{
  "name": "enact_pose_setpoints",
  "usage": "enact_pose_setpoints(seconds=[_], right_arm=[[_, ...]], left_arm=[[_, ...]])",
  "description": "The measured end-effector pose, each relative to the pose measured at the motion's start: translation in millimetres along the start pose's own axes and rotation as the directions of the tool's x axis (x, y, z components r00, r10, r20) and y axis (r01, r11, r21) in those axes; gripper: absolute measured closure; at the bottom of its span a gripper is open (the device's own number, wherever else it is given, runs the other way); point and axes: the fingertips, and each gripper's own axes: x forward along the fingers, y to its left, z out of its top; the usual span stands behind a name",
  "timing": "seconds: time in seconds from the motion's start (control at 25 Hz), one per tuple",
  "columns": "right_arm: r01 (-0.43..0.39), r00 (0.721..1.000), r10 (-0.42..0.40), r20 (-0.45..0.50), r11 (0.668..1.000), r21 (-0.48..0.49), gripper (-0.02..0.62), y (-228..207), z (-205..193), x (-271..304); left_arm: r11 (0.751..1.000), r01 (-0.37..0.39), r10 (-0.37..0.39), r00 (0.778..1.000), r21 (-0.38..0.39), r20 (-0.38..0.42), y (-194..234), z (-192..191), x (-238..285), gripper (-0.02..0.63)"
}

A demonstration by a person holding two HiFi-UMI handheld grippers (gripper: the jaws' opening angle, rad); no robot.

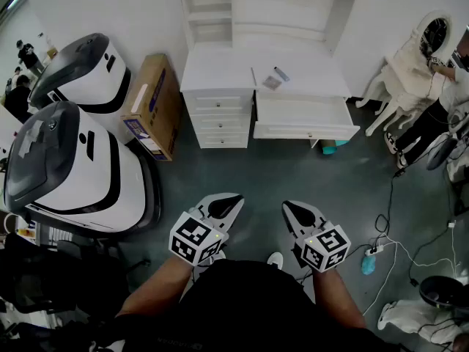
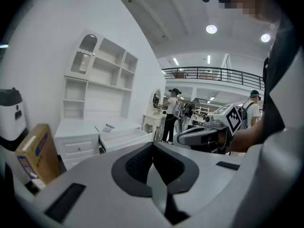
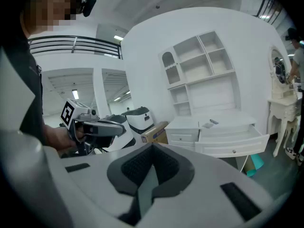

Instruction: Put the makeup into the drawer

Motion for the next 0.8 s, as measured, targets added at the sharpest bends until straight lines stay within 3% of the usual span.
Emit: enact_pose_setpoints(seconds=[0.48, 0.8], right_arm=[[0.003, 1.0, -0.003, 0.003, 1.0, 0.005, 0.57, 7, -5, 2], [0.028, 0.999, -0.029, 0.026, 0.999, 0.047, 0.568, 13, -4, 8]], left_arm=[[1.0, -0.001, 0.001, 1.0, 0.003, 0.003, 0, -2, -5, 0.595], [0.996, -0.028, 0.026, 0.999, -0.085, -0.025, 17, -20, -9, 0.595]])
